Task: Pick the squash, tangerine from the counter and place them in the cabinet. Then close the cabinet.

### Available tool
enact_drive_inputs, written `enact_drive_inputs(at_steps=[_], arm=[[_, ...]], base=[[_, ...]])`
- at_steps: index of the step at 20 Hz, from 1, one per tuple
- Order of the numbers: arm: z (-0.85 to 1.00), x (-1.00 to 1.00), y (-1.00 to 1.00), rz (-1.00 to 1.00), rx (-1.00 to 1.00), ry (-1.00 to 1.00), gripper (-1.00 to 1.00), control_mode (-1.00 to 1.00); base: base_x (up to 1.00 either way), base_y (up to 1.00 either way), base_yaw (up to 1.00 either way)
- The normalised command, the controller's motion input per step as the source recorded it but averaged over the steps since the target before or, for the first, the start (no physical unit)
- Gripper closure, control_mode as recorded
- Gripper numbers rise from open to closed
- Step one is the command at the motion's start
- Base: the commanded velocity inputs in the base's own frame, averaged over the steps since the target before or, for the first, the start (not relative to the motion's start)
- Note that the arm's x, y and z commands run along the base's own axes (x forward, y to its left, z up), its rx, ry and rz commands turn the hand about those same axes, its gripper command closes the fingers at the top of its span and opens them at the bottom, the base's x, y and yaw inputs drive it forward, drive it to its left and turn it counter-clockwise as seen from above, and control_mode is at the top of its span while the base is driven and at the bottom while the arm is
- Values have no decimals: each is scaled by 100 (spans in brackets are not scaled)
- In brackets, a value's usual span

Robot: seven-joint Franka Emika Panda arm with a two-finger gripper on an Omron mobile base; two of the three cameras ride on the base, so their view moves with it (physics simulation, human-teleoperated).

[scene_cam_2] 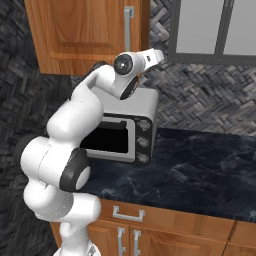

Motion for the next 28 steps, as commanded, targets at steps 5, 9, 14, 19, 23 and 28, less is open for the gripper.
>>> enact_drive_inputs(at_steps=[5,9,14,19,23,28], arm=[[-32,92,0,0,-2,-6,-100,-100],[-11,75,-2,0,-2,-4,-100,-100],[16,-35,-13,0,0,12,-100,-100],[27,-96,-12,0,0,8,-100,-100],[21,-100,-6,0,-1,0,-100,-100],[4,-89,0,0,-2,0,-100,-100]], base=[[0,0,0],[0,0,0],[0,0,0],[0,0,0],[0,0,0],[0,0,0]])
